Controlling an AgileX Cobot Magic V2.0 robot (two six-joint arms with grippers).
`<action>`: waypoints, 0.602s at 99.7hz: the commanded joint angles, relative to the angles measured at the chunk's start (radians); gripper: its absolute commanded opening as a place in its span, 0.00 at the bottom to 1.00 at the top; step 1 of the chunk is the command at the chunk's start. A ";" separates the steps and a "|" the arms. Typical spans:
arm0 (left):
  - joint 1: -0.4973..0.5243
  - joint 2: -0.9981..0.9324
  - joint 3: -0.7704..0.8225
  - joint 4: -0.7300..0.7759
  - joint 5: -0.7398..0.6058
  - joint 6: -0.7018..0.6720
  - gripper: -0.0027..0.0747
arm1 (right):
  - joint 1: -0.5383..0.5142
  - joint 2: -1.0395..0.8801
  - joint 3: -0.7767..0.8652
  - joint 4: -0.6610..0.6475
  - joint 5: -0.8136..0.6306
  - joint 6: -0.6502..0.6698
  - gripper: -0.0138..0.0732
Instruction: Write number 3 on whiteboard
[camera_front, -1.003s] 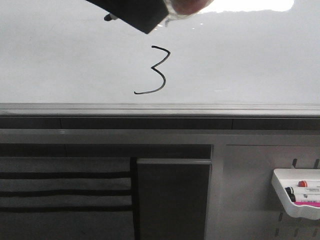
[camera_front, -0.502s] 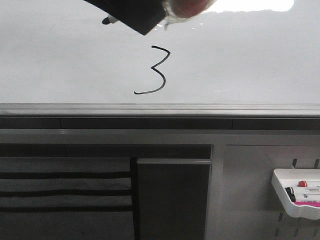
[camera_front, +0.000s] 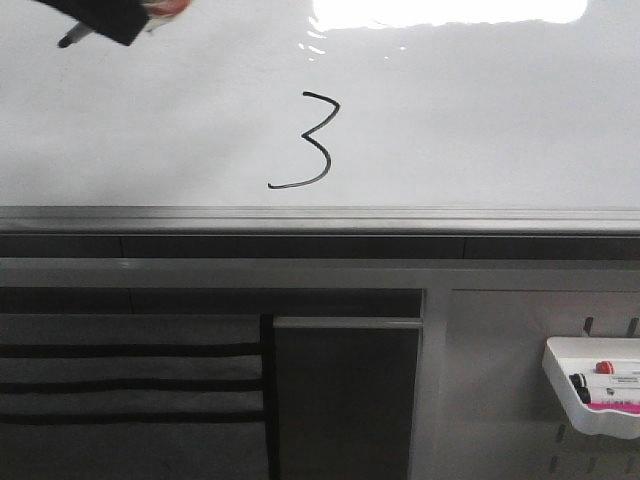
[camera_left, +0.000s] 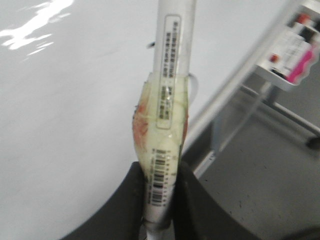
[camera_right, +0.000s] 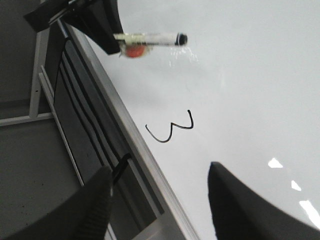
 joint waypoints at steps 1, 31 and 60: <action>0.069 -0.026 0.050 -0.089 -0.171 -0.056 0.01 | -0.025 -0.008 -0.025 0.024 -0.022 0.008 0.59; 0.122 0.045 0.206 -0.280 -0.517 -0.056 0.01 | -0.025 -0.007 0.031 0.024 -0.021 0.008 0.59; 0.122 0.122 0.206 -0.280 -0.550 -0.056 0.01 | -0.025 -0.007 0.049 0.024 -0.027 0.008 0.59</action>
